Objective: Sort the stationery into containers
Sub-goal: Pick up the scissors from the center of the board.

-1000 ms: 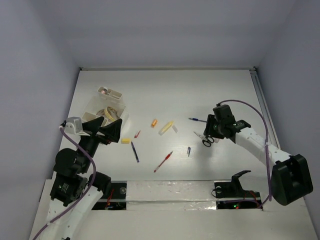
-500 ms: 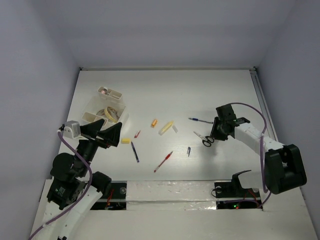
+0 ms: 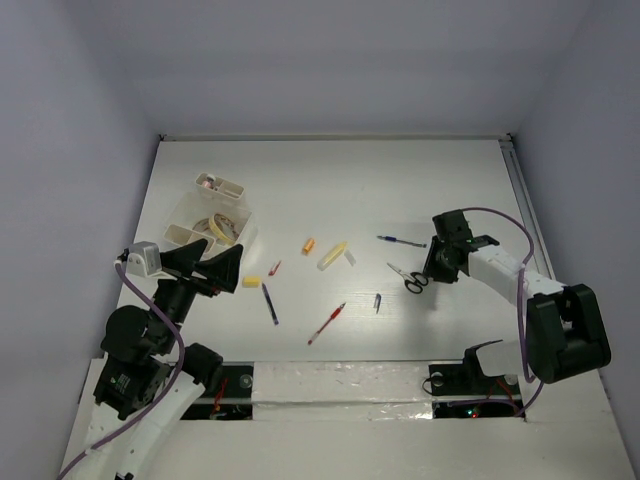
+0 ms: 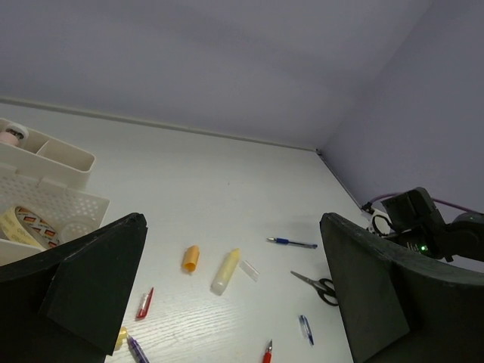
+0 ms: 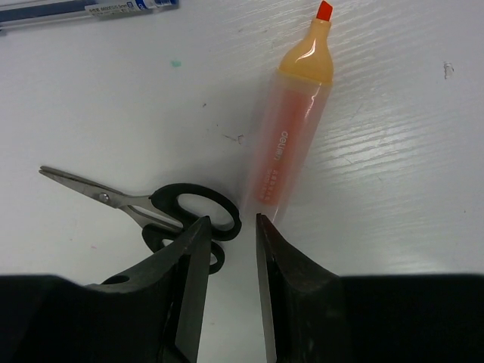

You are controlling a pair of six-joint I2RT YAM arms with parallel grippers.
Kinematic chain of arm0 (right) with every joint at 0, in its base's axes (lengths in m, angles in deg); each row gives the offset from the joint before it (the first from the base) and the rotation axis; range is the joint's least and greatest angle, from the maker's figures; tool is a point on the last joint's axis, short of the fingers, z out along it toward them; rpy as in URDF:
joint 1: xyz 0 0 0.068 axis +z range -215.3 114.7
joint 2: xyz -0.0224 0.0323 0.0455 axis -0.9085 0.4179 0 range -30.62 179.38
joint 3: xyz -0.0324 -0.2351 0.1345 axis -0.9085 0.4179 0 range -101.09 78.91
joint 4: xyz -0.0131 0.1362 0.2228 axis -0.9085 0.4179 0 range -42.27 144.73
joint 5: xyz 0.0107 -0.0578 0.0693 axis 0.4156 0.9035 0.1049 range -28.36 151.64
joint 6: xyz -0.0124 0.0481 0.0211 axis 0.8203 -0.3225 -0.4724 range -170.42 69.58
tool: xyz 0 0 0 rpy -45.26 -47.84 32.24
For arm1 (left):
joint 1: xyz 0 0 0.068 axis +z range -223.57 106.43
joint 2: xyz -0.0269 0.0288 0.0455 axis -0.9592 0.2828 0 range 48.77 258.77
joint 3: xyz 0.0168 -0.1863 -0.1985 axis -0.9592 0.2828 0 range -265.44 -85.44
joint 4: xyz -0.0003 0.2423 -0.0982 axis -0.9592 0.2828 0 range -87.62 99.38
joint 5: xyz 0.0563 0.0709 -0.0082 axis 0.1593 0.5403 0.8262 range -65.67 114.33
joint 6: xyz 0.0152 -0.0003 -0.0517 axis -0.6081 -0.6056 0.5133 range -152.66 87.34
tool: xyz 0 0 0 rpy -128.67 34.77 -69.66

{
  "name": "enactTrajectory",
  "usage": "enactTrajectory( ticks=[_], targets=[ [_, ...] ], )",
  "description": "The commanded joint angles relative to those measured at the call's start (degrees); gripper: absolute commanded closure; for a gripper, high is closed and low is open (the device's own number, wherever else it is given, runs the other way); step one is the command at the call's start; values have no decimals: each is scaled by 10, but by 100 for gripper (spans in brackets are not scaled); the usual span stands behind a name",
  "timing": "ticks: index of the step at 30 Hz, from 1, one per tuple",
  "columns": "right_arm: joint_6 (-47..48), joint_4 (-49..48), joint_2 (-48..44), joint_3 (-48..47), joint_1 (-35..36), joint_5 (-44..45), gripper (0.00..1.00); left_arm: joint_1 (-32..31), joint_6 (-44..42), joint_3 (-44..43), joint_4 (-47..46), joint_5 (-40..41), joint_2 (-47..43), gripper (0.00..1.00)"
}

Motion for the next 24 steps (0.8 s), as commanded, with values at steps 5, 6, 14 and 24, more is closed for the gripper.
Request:
enactTrajectory(
  ticks=[5, 6, 14, 24],
  targets=[
    [-10, -3, 23, 7, -4, -1, 68, -3, -3, 1, -16, 6, -6, 1],
    [-11, -1, 23, 7, -4, -1, 69, -3, -3, 1, -16, 6, -6, 1],
    [-11, 30, -60, -4, -4, -7, 63, -3, -2, 1, -17, 5, -7, 1],
    [-25, 3, -23, 18, -4, -14, 60, -3, -3, 2, -17, 4, -7, 1]
  ],
)
